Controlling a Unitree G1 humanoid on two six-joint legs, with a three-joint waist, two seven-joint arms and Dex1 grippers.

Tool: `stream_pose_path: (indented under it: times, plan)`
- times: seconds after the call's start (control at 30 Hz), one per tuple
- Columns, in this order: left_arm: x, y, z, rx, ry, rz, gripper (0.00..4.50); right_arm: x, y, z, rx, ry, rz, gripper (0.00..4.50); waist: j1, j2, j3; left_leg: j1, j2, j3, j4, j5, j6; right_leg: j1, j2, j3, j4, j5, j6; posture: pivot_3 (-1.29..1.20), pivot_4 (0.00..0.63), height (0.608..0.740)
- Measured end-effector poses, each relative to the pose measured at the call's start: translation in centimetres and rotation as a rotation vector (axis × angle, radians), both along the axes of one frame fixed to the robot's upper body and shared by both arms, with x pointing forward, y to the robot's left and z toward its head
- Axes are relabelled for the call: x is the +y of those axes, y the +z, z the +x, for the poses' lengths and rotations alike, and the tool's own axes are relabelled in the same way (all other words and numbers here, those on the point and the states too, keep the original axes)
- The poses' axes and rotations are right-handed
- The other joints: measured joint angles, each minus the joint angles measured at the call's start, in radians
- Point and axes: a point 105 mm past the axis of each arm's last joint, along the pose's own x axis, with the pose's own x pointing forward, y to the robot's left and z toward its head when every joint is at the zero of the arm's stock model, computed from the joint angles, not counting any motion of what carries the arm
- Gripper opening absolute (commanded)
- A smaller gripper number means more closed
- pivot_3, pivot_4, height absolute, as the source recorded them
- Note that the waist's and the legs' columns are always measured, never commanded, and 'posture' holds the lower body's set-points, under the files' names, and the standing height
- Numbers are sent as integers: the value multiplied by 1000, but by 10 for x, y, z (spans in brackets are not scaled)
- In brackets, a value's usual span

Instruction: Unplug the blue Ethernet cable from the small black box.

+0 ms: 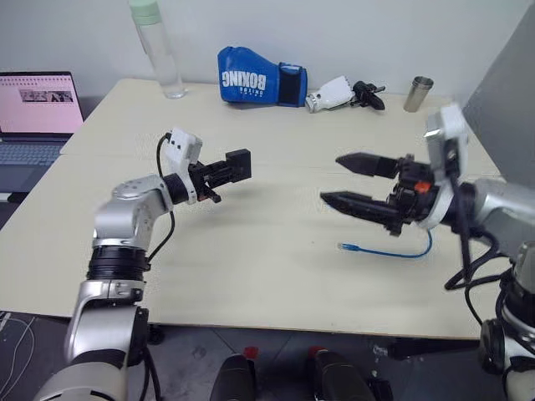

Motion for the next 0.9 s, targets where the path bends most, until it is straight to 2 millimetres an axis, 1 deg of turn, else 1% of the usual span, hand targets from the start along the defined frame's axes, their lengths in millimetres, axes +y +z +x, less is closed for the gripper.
stream_pose_path:
  times: [0.1, 0.23, 0.33, 0.4, 0.47, 0.5, 0.6, 0.67, 0.77, 0.8, 0.9]
  plan:
    - [5, -10, 10, -29, 94, 13, 781, -4, -22, 7, 16, -63, -31, 4432, 2, 0, 0, 0, 0, 0, 0, 0, 0, -1, 0, 0, 0, 0, 0, 0, 150, 740]
    - [11, -33, 19, -24, 211, 8, 781, -10, -44, 12, 22, -122, -62, 4432, 4, 0, 0, 0, 0, 0, 0, 0, 0, -1, 1, -2, 0, 0, 0, 0, 150, 740]
    - [15, -49, 23, -21, 281, 15, 781, -12, -53, 13, 26, -134, -70, 4432, 3, 0, 0, 1, 0, 0, 0, 0, 0, -1, 1, -2, 1, 0, 0, 0, 150, 740]
    - [19, -66, 24, -13, 331, 16, 781, -12, -56, 13, 20, -136, -70, 4432, 3, 0, 0, 1, -1, 0, 0, 0, 0, 0, 1, -2, 0, 0, 0, 0, 150, 740]
    - [18, -69, 24, -26, 338, 9, 1480, -11, -57, 14, 20, -137, -72, 4500, 5, 0, 0, 2, 0, -1, 0, 0, 0, 1, 1, -3, 0, 0, 0, 0, 150, 740]
    - [19, -70, 24, -33, 342, 9, 1521, -11, -57, 14, 20, -137, -71, 4500, 5, 0, 0, 3, -1, 0, 0, 0, 0, 2, 1, -3, 1, 0, 0, 0, 150, 740]
    - [23, -87, 21, 7, 365, 10, 2100, -13, -58, 15, 26, -145, -71, 4500, 3, 0, -1, 4, -1, 0, 0, 0, 0, 3, 1, -3, 1, 0, 0, 0, 150, 740]
    - [23, -87, 21, 7, 363, 9, 2518, -14, -59, 16, 28, -148, -71, 4500, 3, 0, -1, 4, -1, 0, -1, 0, 0, 3, 1, -2, 1, 0, 0, 0, 150, 740]
    - [22, -86, 20, 5, 355, 3, 3029, -15, -59, 17, 29, -151, -75, 4500, 3, 0, -1, 4, -1, 0, -1, 0, 0, 3, 1, -2, 1, 0, 0, 0, 150, 740]
    - [23, -86, 20, 6, 354, -1, 3344, -15, -60, 17, 30, -153, -76, 4500, 3, 0, -1, 4, -1, 0, -1, 0, 0, 3, 1, -2, 1, 0, 0, 0, 150, 740]
    - [25, -86, 20, 13, 352, -8, 3894, -16, -60, 18, 35, -157, -76, 4500, 3, 0, -1, 4, -1, 0, -1, 0, 0, 3, 1, -2, 1, 0, 0, 0, 150, 740]
